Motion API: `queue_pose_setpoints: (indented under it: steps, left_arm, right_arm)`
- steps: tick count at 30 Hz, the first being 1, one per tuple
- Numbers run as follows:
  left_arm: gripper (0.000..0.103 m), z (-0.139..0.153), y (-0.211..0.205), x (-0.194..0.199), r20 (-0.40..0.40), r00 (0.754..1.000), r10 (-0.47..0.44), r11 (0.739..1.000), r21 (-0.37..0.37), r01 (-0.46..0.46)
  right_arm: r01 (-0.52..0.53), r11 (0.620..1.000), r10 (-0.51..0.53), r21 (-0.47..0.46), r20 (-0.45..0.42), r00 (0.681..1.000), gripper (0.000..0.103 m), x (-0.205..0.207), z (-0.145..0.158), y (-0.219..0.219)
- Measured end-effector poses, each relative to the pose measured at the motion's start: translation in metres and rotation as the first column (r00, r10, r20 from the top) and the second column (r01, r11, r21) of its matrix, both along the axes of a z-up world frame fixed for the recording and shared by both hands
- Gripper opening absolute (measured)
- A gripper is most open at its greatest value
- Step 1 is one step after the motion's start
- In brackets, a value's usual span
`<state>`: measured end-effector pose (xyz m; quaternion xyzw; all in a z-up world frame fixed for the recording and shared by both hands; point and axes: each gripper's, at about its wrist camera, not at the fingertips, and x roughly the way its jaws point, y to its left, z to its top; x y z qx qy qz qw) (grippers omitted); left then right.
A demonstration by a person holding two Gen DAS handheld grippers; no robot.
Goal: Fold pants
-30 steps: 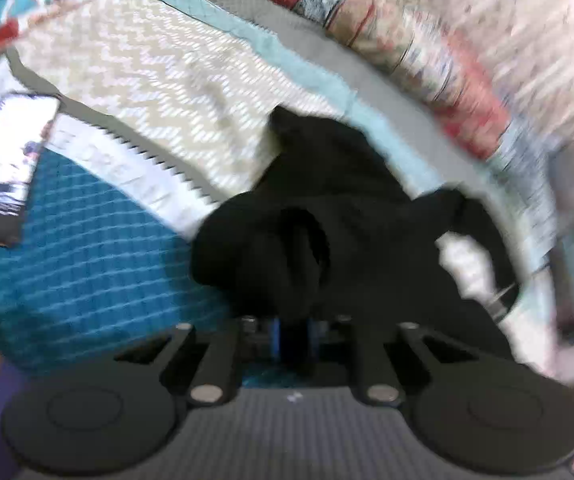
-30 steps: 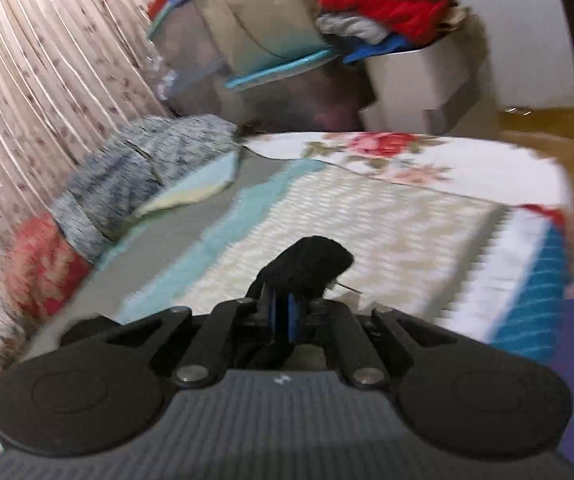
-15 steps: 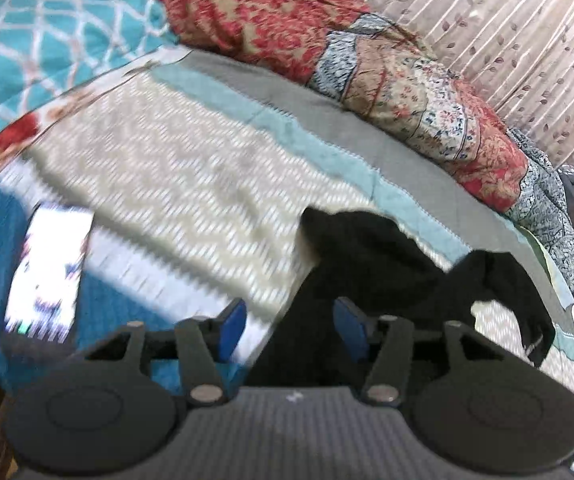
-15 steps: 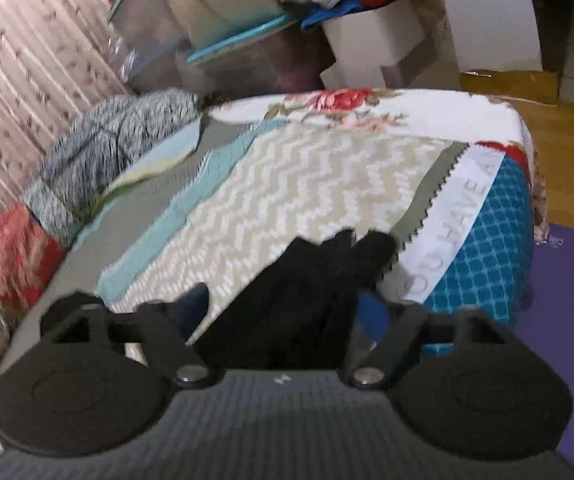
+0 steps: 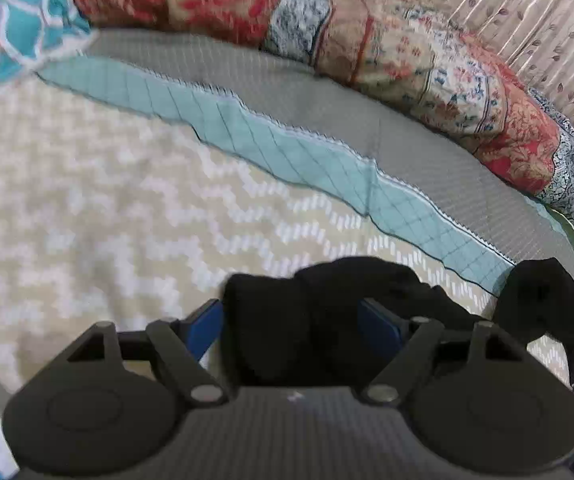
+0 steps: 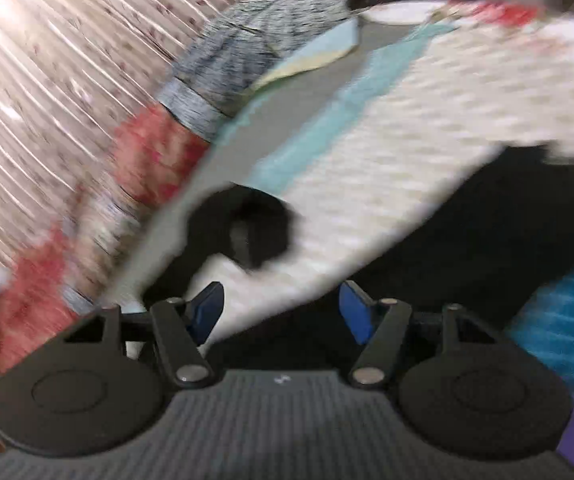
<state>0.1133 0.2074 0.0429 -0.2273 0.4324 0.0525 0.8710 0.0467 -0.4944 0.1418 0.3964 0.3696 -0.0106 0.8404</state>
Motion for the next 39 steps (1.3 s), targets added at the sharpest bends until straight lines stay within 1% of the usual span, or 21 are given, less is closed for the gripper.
queue_pose_setpoints:
  steps: [2,4,6,7,9,10,11,12,13,14,15,19,22,24,26,28,31,32,34,36,39]
  left_arm:
    - [0.075,-0.005,-0.004,0.001,-0.004,1.0,-0.006,1.0,-0.011,0.006]
    - [0.073,-0.006,-0.009,0.002,-0.003,1.0,-0.004,1.0,-0.007,0.004]
    - [0.068,-0.007,-0.009,0.002,-0.002,1.0,0.0,1.0,-0.021,0.0]
    - [0.065,-0.007,-0.008,0.002,-0.004,1.0,0.009,1.0,-0.029,-0.009]
    - [0.052,-0.008,-0.005,0.006,-0.009,1.0,0.024,0.999,-0.047,-0.024]
    - [0.048,-0.008,-0.005,0.009,-0.009,1.0,0.025,0.998,-0.051,-0.025]
    - [0.035,-0.007,-0.005,0.011,-0.007,1.0,0.025,0.998,-0.056,-0.026]
    - [0.029,-0.008,-0.005,0.012,-0.009,1.0,0.023,0.998,-0.06,-0.023]
    - [0.012,-0.007,-0.006,0.013,-0.01,1.0,0.023,0.998,-0.062,-0.023]
    - [0.009,-0.006,-0.007,0.014,-0.008,1.0,0.024,0.998,-0.062,-0.024]
    - [0.009,-0.003,-0.007,0.013,-0.002,1.0,0.03,0.997,-0.066,-0.03]
    - [0.008,0.014,-0.001,0.003,0.074,0.996,0.052,0.996,-0.081,-0.046]
    - [0.008,0.015,0.005,-0.003,0.087,0.994,0.066,0.992,-0.11,-0.056]
    - [0.009,0.011,0.006,-0.003,0.071,0.996,0.062,0.993,-0.103,-0.054]
    - [0.009,0.007,0.004,-0.003,0.054,0.997,0.048,0.995,-0.092,-0.043]
    - [0.013,0.004,0.0,-0.001,0.035,0.999,0.032,0.996,-0.082,-0.029]
    - [0.02,0.01,-0.003,-0.004,0.051,0.998,0.029,0.999,-0.048,-0.026]
    - [0.029,0.015,-0.002,-0.005,0.069,0.997,0.022,0.999,-0.035,-0.019]
    - [0.043,0.023,-0.002,-0.006,0.104,0.995,0.014,1.0,-0.01,-0.013]
    - [0.05,0.031,-0.005,-0.002,0.127,0.992,-0.008,0.999,0.049,0.002]
    - [0.062,0.036,-0.022,0.016,0.127,0.985,-0.118,0.984,0.147,0.099]
  right_arm:
    - [0.061,0.991,-0.058,0.12,-0.027,0.998,0.067,0.041,-0.01,0.002]
    - [0.153,0.946,-0.131,0.285,-0.095,0.987,0.067,0.063,-0.026,-0.005]
    - [0.292,0.805,-0.229,0.516,-0.184,0.956,0.068,0.073,-0.06,-0.006]
    - [0.346,0.745,-0.268,0.571,-0.22,0.938,0.068,0.079,-0.075,-0.002]
    - [0.446,0.712,-0.345,0.543,-0.282,0.895,0.068,0.097,-0.092,0.011]
    - [0.464,0.715,-0.37,0.523,-0.28,0.886,0.068,0.111,-0.099,0.017]
    - [0.464,0.725,-0.378,0.51,-0.269,0.886,0.067,0.121,-0.103,0.02]
    - [0.464,0.739,-0.385,0.487,-0.26,0.886,0.057,0.135,-0.107,0.023]
    - [0.467,0.759,-0.389,0.453,-0.259,0.884,0.044,0.148,-0.108,0.026]
    - [0.455,0.789,-0.38,0.413,-0.254,0.889,0.01,0.161,-0.103,0.027]
    - [0.433,0.82,-0.375,0.374,-0.221,0.9,0.006,0.173,-0.095,0.028]
    - [0.235,0.949,-0.259,0.211,0.095,0.961,0.006,0.196,-0.01,0.026]
    - [0.172,0.984,-0.178,0.045,0.3,0.937,0.006,0.177,0.032,0.009]
    - [0.164,0.986,-0.149,-0.012,0.349,0.925,0.006,0.157,0.034,-0.011]
    - [0.192,0.981,-0.175,-0.03,0.302,0.937,0.007,0.133,0.019,-0.031]
    - [0.269,0.962,-0.256,-0.048,0.188,0.948,0.011,0.102,0.002,-0.051]
    - [0.37,0.925,-0.369,-0.083,0.028,0.929,0.033,0.068,-0.038,-0.076]
    - [0.401,0.911,-0.402,-0.094,0.007,0.915,0.04,0.059,-0.049,-0.08]
    - [0.414,0.904,-0.417,-0.11,0.001,0.909,0.04,0.044,-0.059,-0.082]
    - [0.392,0.909,-0.395,-0.142,0.009,0.919,0.04,0.046,-0.066,-0.073]
    - [0.318,0.929,-0.318,-0.188,0.031,0.948,0.041,0.071,-0.059,-0.053]
